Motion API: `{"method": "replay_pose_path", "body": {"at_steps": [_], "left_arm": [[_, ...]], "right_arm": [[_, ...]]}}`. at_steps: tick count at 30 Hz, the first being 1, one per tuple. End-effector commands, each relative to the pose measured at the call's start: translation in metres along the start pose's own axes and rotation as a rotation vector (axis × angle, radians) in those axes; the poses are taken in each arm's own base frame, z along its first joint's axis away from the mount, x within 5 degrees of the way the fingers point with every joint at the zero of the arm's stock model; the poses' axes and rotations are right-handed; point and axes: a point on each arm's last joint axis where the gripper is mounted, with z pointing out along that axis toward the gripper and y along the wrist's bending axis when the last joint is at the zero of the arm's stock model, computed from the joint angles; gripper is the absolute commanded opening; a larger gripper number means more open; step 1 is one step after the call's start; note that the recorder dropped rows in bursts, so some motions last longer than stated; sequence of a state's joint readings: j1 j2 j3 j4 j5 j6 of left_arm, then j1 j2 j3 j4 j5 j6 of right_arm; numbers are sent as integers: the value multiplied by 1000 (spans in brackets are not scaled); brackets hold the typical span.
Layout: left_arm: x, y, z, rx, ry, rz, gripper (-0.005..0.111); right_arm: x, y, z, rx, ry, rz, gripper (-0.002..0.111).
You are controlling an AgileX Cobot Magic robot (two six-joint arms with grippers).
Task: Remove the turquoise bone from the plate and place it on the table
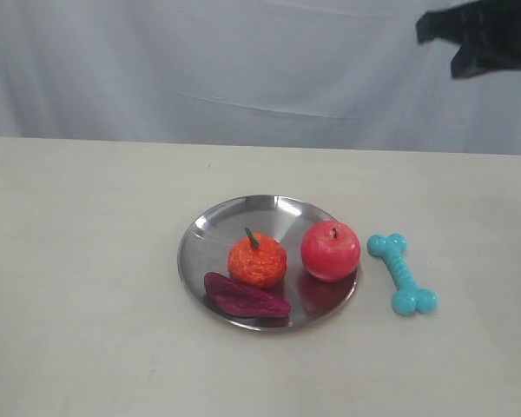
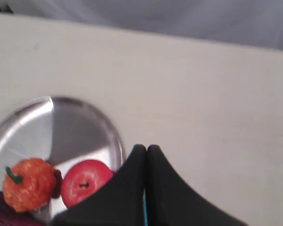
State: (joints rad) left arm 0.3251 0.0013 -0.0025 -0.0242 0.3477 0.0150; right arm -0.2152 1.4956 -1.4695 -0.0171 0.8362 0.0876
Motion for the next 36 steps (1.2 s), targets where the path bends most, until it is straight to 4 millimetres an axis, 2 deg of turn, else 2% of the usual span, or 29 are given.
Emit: {"method": "replay_pose_path", "body": {"at_steps": [1, 6, 10, 15, 22, 36], "left_arm": [[0, 0, 0, -2, -4, -6, 0], [0, 0, 0, -2, -4, -6, 0], [0, 0, 0, -2, -4, -6, 0], [0, 0, 0, -2, -4, -6, 0], [0, 0, 0, -2, -4, -6, 0], [0, 0, 0, -2, -4, -6, 0]], "right_arm": [[1, -2, -73, -7, -243, -9, 0], [27, -6, -142, 4, -458, -43, 0], [54, -11, -188, 39, -626, -80, 0], [93, -14, -224, 21, -784, -57, 0], [138, -17, -250, -28, -896, 22, 0], [188, -22, -298, -50, -1069, 44, 0]]}}
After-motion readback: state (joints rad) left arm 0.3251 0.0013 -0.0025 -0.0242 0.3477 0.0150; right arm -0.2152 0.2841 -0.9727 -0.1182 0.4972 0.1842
